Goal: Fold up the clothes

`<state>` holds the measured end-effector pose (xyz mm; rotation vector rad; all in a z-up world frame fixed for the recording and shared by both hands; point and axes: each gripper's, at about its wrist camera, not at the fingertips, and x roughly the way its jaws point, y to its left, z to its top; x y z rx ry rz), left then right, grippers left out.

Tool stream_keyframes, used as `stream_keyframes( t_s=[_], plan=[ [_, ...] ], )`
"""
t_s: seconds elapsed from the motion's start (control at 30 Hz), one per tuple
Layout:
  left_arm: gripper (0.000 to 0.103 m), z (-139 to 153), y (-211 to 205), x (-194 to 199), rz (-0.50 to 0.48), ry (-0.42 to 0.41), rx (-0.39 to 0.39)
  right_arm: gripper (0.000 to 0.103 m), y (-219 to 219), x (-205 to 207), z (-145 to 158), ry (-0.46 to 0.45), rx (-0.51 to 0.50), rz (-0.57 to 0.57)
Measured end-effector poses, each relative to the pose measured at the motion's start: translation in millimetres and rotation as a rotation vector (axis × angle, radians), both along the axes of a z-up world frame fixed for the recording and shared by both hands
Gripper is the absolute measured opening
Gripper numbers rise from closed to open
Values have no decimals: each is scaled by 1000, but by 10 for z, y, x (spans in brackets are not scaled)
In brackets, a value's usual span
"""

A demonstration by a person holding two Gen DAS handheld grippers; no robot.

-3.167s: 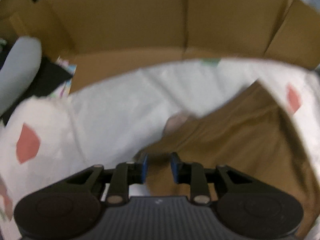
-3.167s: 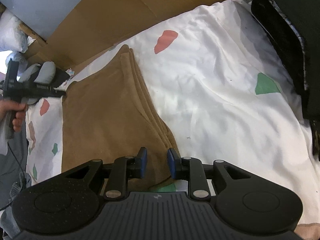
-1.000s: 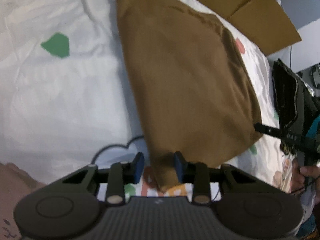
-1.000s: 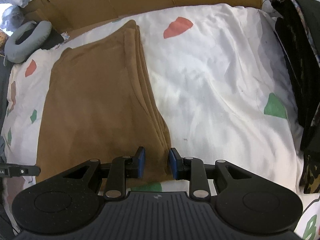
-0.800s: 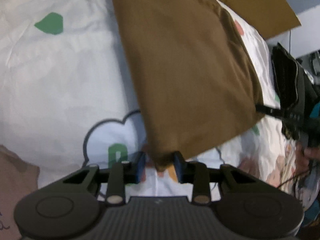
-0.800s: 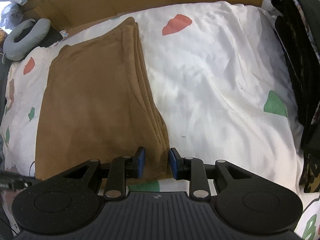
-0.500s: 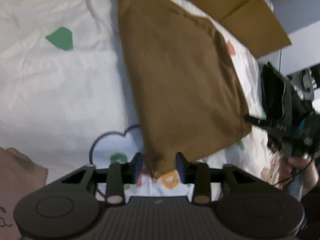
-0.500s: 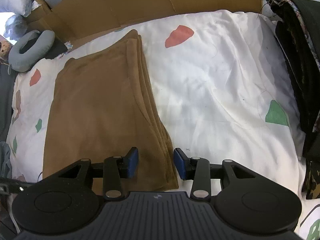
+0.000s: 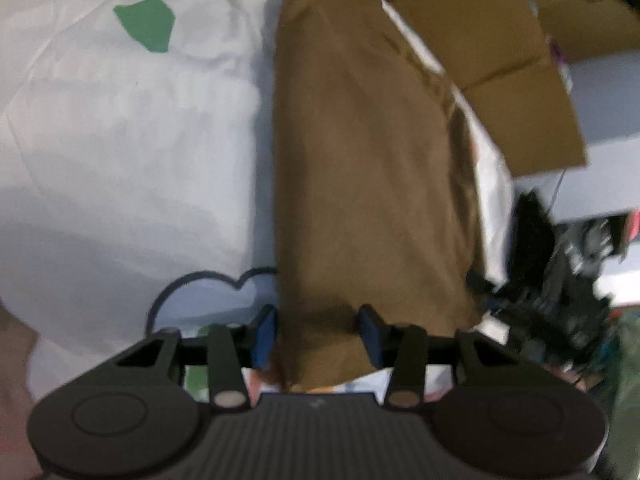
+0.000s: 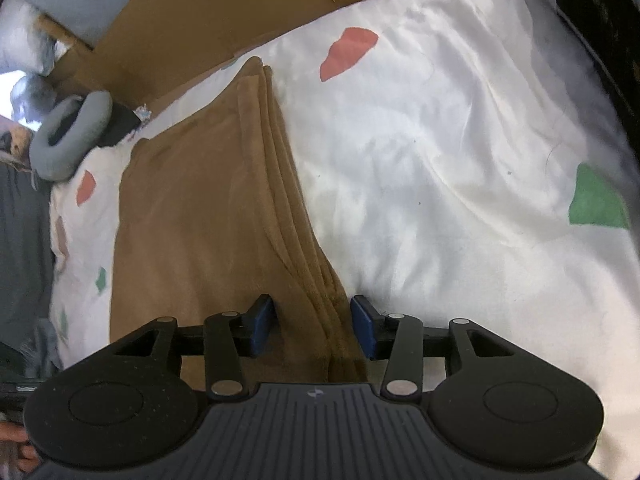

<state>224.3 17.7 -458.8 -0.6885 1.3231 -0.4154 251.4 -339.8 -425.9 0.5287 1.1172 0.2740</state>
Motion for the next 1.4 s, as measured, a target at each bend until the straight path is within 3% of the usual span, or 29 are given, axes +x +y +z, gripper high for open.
stream_keyframes(
  t_s=[0.03, 0.07, 0.1, 0.23, 0.5, 0.63, 0.7, 0.77, 0.93, 1.4],
  plan=[
    [46, -19, 33, -13, 15, 0, -20, 47, -9, -1, 3, 2, 9, 4],
    [46, -37, 68, -29, 28, 0, -38, 39, -17, -4, 13, 0, 23, 10],
    [46, -55, 103, -45, 41, 0, -57, 38, -25, -9, 26, -2, 38, 17],
    [46, -153, 185, -112, 74, 10, -125, 39, -73, -9, 63, -16, 86, 19],
    [44, -286, 186, -195, 101, 39, -214, 46, -165, 135, -136, 44, 179, -6],
    [36, -359, 183, -201, 128, 70, -250, 45, -219, 215, -221, 96, 248, -2],
    [31, -384, 204, -211, 138, 81, -253, 42, -249, 239, -245, 114, 265, -2],
    [19, -414, 234, -222, 151, 102, -260, 27, -255, 249, -245, 124, 260, 3],
    [13, -294, 234, -171, 117, 93, -230, 19, -182, 266, -119, 119, 211, 17],
    [11, 255, 308, -8, 62, 92, -185, 16, -120, 82, 321, 123, 232, -9]
  ],
)
